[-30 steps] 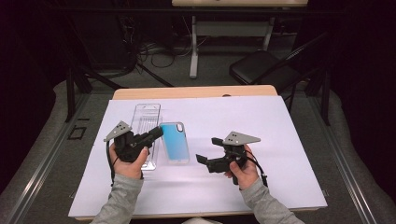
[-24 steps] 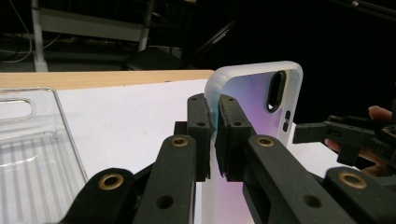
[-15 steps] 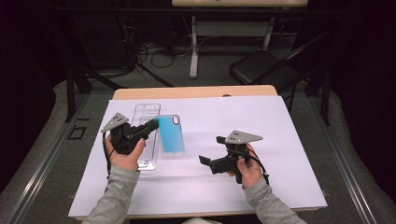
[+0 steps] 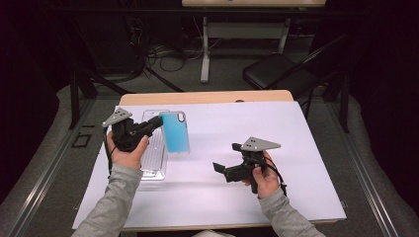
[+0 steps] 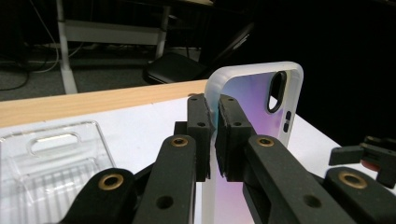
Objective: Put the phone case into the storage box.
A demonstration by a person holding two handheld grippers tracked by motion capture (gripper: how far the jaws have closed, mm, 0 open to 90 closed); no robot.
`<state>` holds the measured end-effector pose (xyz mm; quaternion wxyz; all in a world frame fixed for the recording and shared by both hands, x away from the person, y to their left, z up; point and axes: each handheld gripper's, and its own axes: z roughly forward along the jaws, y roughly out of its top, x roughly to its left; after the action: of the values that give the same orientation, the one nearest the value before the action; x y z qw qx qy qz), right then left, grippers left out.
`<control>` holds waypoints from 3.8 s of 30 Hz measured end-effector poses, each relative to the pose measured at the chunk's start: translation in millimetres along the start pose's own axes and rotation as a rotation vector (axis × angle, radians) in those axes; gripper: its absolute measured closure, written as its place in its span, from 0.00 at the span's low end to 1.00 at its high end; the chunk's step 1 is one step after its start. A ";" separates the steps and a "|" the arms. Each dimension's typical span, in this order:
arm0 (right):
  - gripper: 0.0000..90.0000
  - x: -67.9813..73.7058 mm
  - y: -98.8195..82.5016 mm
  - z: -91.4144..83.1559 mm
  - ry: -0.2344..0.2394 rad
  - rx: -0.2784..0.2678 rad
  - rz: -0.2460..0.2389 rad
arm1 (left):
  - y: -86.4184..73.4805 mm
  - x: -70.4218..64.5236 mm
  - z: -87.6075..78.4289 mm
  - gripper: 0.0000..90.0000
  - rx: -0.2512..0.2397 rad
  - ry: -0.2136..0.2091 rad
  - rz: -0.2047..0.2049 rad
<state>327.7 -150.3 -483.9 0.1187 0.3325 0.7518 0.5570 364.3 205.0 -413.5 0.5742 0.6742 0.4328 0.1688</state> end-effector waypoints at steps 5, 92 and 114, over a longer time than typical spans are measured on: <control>0.00 -0.2 0.2 -0.7 0.003 -0.001 0.000 | 15.5 4.4 -2.1 0.95 -0.010 0.026 0.022; 0.00 -2.8 -5.9 2.9 -0.006 0.013 -0.007 | 52.3 128.1 50.3 0.95 -0.023 0.204 0.061; 0.00 -6.5 -10.1 -3.9 -0.031 0.007 0.016 | 31.1 148.2 75.2 0.95 0.005 0.190 0.042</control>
<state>326.7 -158.9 -493.0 0.1250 0.3474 0.7491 0.5501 515.1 274.1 -446.1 0.5251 0.6655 0.4716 0.2429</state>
